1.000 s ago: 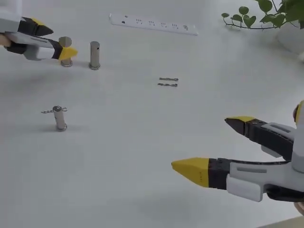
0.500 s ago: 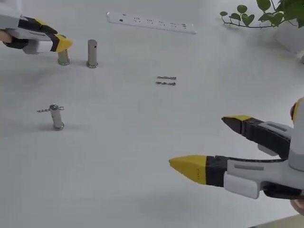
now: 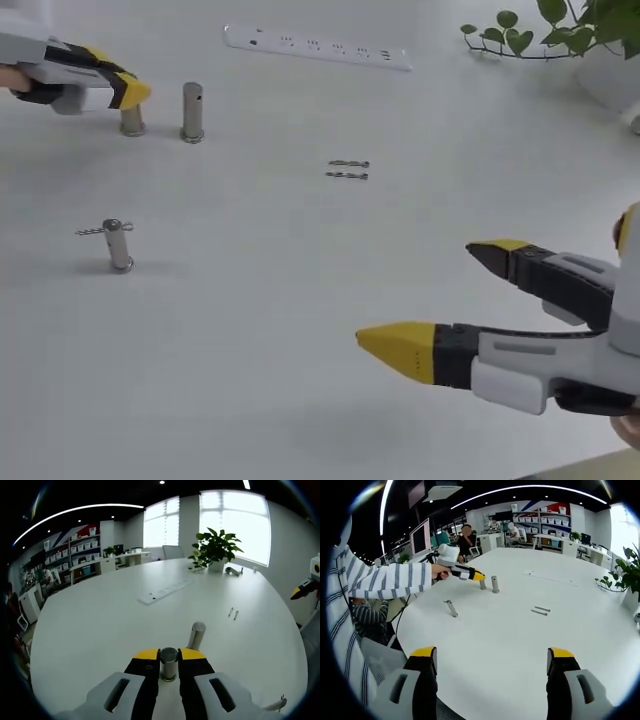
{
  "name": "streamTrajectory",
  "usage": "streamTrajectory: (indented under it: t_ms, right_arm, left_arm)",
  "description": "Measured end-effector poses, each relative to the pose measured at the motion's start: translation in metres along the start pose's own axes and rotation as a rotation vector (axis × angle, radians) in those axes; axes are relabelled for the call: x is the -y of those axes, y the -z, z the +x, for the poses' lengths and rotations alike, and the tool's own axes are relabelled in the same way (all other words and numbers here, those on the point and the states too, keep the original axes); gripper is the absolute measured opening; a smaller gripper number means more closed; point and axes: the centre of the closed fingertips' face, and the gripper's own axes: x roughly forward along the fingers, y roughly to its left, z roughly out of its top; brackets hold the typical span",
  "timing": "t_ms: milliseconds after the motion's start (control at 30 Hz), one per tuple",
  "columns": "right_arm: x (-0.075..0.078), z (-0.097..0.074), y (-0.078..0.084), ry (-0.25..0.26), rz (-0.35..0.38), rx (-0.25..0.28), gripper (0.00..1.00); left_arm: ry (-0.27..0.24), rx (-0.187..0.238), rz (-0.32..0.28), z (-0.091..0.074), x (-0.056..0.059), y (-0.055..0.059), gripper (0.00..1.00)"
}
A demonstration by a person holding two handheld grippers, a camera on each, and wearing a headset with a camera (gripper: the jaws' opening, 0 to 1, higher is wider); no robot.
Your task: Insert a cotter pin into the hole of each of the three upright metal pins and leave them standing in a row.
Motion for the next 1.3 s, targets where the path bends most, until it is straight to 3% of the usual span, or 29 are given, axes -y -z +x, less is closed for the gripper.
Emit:
streamTrajectory:
  t_ms: [233,467,733,1033,1300]
  right_arm:
    - [-0.003,0.002,0.000,-0.011,0.010,0.002,0.91]
    - [-0.008,0.002,-0.007,-0.020,0.060,0.038,0.91]
    - [-0.015,0.001,-0.006,-0.018,0.058,0.022,0.91]
    - [-0.018,0.003,-0.005,-0.015,0.064,0.010,0.91]
    - [-0.021,0.005,-0.006,-0.017,0.063,0.006,0.91]
  left_arm:
    - [0.008,-0.003,0.021,0.002,0.000,0.003,0.10]
    - [0.027,0.000,0.022,0.005,0.001,0.008,0.10]
    - [0.042,0.028,0.000,0.004,0.001,0.007,0.10]
    - [0.032,0.036,0.021,0.005,0.001,0.006,0.09]
    - [0.017,0.012,-0.040,0.004,-0.001,0.006,0.09]
